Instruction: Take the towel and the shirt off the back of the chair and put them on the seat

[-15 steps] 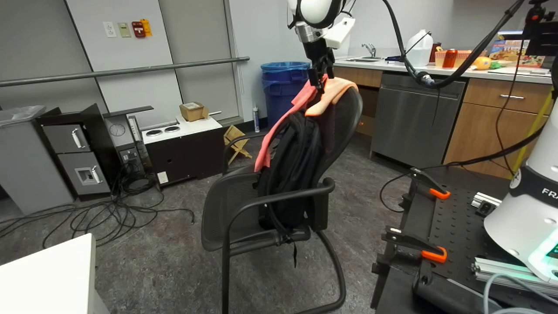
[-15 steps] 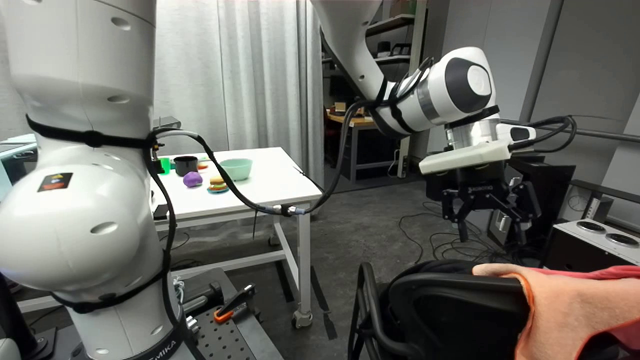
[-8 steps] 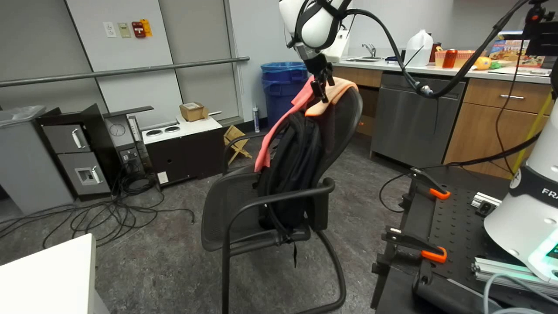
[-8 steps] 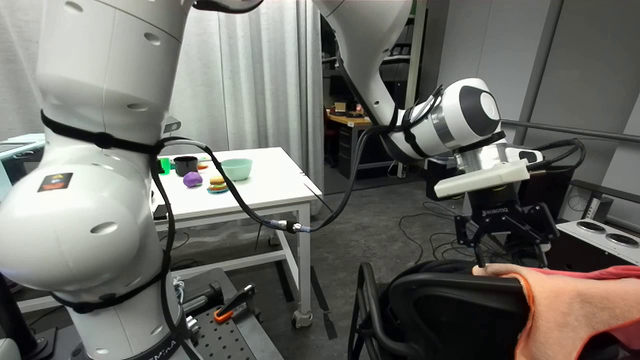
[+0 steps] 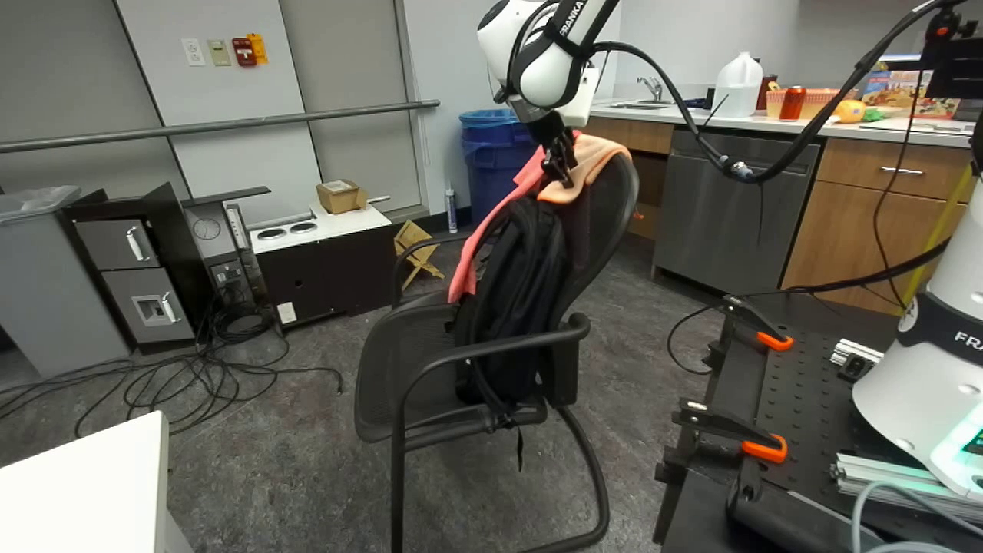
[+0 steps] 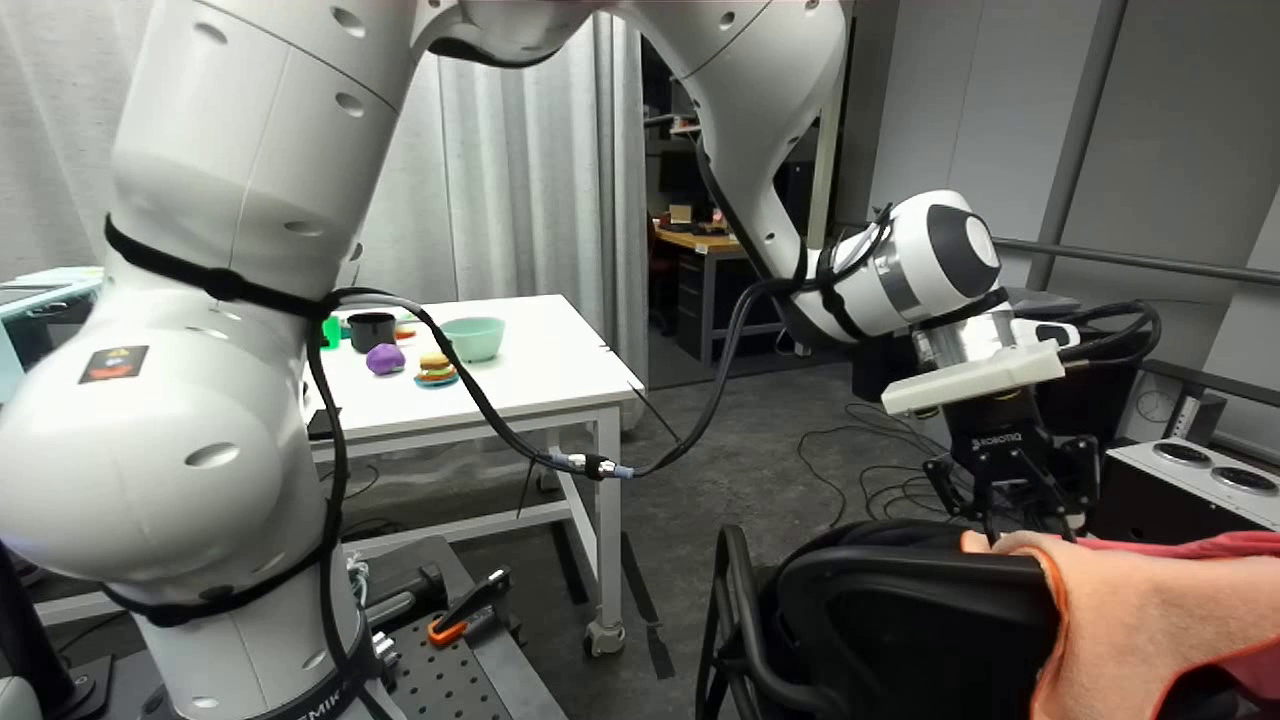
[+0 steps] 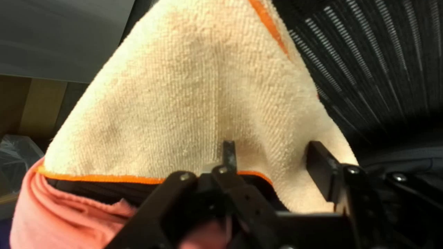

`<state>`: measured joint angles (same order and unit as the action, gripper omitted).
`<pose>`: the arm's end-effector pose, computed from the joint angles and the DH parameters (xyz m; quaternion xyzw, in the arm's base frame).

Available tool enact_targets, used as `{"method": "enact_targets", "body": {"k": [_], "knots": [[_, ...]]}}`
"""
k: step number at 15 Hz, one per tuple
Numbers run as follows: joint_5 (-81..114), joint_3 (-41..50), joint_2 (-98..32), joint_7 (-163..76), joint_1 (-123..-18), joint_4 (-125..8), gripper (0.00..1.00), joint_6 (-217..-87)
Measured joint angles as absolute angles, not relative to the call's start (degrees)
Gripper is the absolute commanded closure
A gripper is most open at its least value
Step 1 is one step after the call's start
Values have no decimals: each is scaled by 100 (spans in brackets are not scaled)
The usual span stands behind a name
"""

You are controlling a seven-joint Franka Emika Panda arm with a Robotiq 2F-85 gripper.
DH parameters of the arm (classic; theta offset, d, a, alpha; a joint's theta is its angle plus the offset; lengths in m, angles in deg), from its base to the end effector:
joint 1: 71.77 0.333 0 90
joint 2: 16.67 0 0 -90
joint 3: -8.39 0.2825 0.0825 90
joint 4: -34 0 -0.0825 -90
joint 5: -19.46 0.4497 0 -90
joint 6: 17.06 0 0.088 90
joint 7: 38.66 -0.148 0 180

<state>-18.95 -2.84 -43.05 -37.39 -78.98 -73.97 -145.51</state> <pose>0.6158 -0.2478 0.1563 0.9525 0.0825 -0.1001 0.2757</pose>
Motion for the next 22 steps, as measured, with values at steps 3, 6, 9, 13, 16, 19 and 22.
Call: {"method": "enact_targets", "body": {"k": [3, 6, 9, 13, 16, 19, 22], "knots": [[-1895, -290, -4369, -3761, -7893, -7338, 95, -14548], [-1895, -302, -4339, -3797, -7893, -7276, 100, -14536], [-1895, -301, -4212, -3877, -7871, -7215, 99, -14537], [-1898, -280, -3898, -4109, -7754, -7167, 100, -14594], [-1897, -222, -3640, -4361, -7631, -7092, 100, -14795], [-1841, -97, -3436, -4677, -7545, -7000, 100, -15122], [-1802, 3, -3310, -5014, -7465, -6893, 100, -15494]]}}
